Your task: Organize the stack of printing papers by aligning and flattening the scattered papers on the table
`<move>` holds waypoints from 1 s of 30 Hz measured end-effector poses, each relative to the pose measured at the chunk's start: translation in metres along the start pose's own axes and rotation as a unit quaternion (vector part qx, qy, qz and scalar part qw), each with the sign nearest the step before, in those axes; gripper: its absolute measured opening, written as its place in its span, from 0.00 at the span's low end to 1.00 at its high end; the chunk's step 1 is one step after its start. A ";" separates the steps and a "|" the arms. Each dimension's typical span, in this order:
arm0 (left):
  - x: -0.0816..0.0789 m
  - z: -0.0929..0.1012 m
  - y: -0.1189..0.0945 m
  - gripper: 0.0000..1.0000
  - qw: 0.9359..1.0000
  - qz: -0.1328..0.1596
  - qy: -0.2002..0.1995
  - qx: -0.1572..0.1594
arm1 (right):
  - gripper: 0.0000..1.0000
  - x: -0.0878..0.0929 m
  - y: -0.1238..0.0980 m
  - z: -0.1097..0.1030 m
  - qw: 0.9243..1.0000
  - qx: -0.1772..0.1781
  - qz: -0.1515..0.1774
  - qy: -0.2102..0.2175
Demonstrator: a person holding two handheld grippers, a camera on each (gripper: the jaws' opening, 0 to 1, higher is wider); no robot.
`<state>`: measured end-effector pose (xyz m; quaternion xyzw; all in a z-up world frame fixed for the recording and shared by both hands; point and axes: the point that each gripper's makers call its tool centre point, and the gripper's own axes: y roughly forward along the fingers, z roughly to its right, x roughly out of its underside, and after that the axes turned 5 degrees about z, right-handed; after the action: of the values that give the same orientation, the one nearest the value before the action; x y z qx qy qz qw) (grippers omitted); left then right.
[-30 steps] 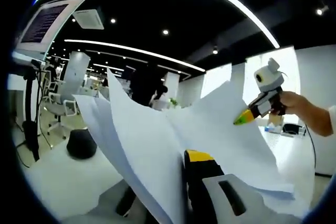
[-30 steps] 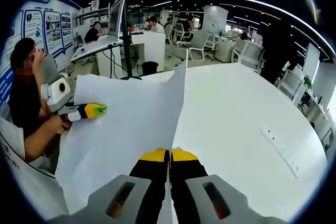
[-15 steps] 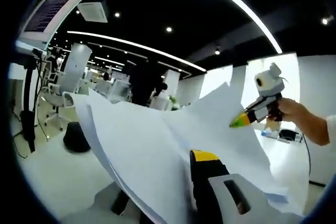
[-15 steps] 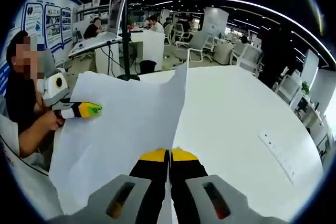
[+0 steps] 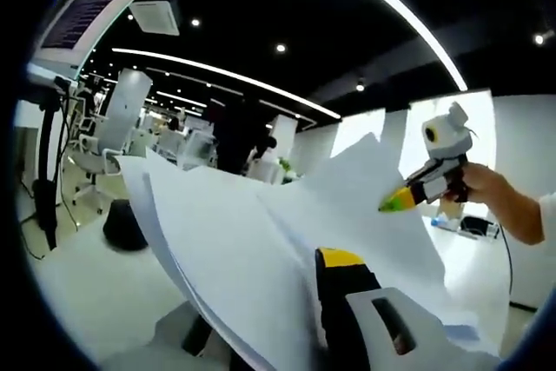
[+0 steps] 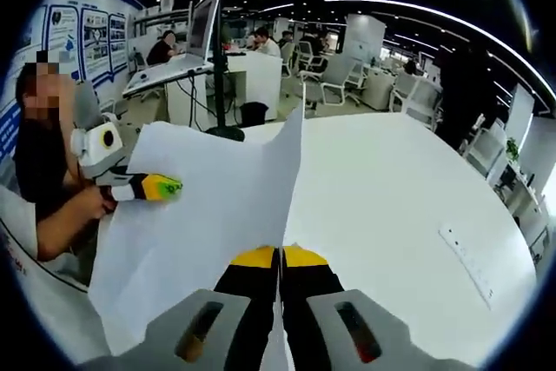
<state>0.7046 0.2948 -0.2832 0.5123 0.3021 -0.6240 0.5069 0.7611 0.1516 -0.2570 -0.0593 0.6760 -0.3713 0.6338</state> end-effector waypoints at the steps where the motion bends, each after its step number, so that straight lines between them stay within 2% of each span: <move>1: 0.000 0.000 0.000 0.20 1.000 0.000 0.000 0.000 | 0.00 -0.001 0.000 -0.001 1.000 -0.002 0.001 0.000; 30: 0.001 -0.007 0.003 0.21 1.000 -0.004 0.004 -0.001 | 0.00 -0.001 0.011 -0.028 0.999 -0.046 0.002 0.009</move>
<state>0.7102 0.2999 -0.2862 0.5128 0.3070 -0.6240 0.5035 0.7403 0.1721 -0.2651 -0.0835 0.6979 -0.3391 0.6252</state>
